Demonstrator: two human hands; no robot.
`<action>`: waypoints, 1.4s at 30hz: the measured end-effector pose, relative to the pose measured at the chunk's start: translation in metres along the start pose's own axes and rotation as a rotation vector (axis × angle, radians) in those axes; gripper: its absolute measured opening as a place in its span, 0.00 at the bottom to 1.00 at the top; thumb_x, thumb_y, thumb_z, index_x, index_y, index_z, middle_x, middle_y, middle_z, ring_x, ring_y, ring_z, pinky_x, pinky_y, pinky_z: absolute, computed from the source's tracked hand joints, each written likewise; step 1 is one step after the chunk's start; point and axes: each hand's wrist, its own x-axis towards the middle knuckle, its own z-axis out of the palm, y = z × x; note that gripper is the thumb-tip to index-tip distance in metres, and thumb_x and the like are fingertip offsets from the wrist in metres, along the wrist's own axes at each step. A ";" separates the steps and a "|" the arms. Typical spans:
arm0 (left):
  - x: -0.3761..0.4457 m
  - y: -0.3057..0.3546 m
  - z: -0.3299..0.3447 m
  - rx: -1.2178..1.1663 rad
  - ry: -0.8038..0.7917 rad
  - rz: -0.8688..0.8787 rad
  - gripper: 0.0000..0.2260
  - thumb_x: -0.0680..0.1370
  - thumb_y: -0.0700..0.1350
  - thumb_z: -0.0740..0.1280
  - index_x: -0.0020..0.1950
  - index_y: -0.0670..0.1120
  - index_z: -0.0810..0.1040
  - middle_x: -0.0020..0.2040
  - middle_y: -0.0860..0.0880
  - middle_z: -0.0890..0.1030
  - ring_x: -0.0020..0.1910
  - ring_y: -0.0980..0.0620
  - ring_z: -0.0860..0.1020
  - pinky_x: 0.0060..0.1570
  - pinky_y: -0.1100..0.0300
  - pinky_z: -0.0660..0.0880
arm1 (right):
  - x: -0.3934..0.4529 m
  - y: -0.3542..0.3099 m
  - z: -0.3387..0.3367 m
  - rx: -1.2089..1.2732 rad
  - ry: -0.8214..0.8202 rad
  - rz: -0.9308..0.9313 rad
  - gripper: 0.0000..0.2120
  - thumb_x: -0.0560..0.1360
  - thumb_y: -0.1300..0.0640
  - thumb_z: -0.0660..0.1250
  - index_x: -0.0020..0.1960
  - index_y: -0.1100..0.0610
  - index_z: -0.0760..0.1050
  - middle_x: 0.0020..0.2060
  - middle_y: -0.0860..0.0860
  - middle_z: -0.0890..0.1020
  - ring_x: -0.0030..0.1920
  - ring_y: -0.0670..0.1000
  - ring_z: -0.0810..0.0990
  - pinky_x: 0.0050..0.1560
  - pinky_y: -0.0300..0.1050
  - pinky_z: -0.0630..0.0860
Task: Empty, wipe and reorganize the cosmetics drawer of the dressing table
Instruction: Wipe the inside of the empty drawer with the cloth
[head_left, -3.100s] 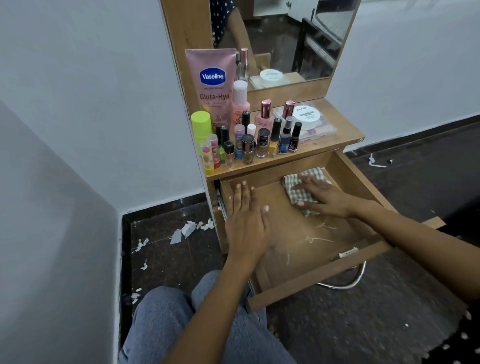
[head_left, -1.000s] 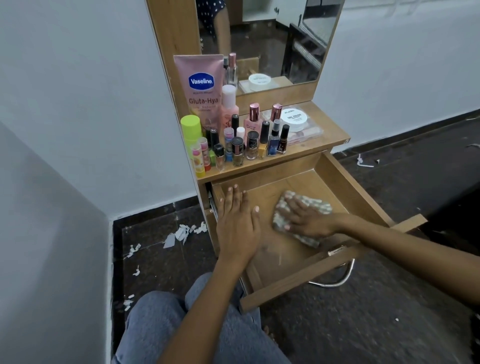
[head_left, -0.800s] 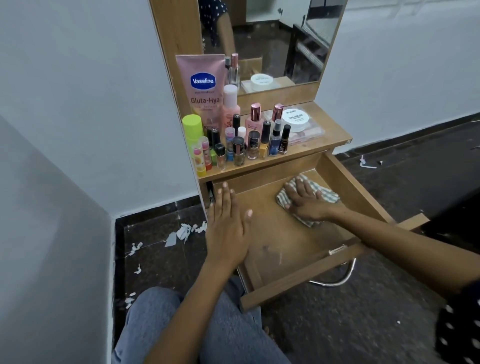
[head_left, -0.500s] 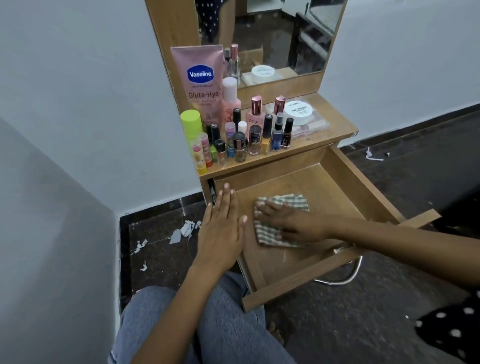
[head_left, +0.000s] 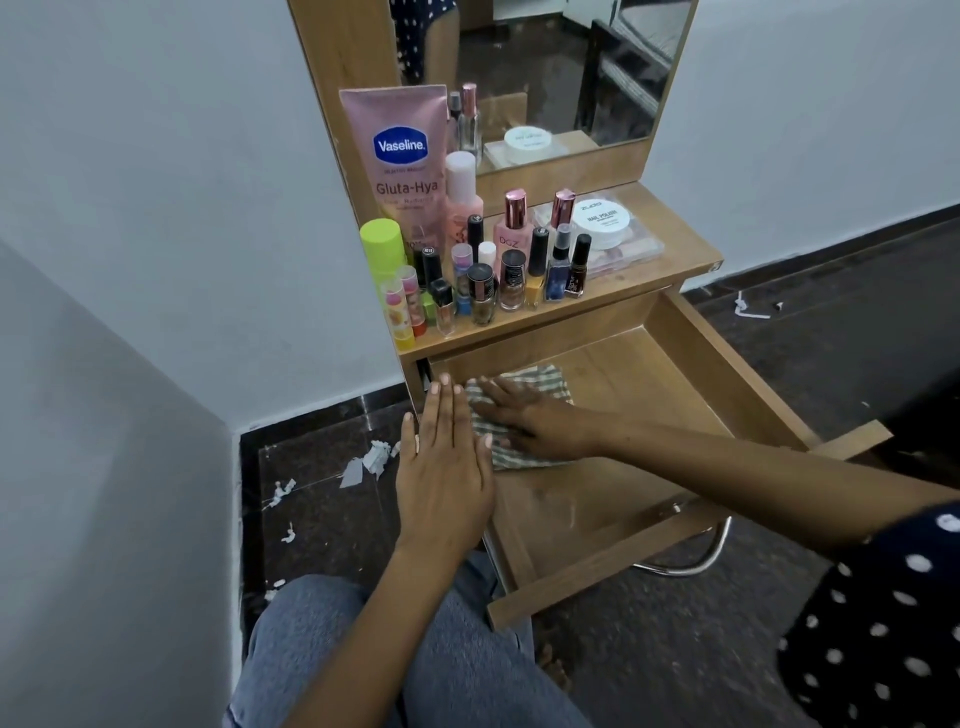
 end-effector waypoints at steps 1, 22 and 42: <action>0.000 0.000 -0.001 0.014 -0.006 0.010 0.27 0.80 0.50 0.46 0.74 0.38 0.62 0.75 0.42 0.61 0.75 0.47 0.58 0.71 0.49 0.51 | -0.001 -0.002 0.005 -0.008 0.005 -0.030 0.29 0.81 0.56 0.57 0.78 0.56 0.48 0.77 0.56 0.42 0.77 0.56 0.38 0.76 0.57 0.44; 0.003 0.001 -0.007 0.028 -0.069 0.020 0.34 0.76 0.55 0.33 0.77 0.40 0.51 0.78 0.43 0.49 0.77 0.50 0.46 0.71 0.54 0.35 | -0.052 0.003 0.011 0.145 -0.145 -0.281 0.27 0.77 0.60 0.63 0.74 0.54 0.62 0.76 0.49 0.47 0.77 0.52 0.41 0.77 0.53 0.48; 0.002 -0.001 -0.002 0.009 -0.001 0.023 0.28 0.80 0.53 0.44 0.74 0.37 0.62 0.75 0.40 0.62 0.75 0.46 0.59 0.72 0.51 0.45 | -0.159 0.068 -0.048 0.245 -0.379 0.321 0.37 0.71 0.24 0.40 0.55 0.40 0.81 0.76 0.43 0.57 0.74 0.40 0.55 0.75 0.45 0.50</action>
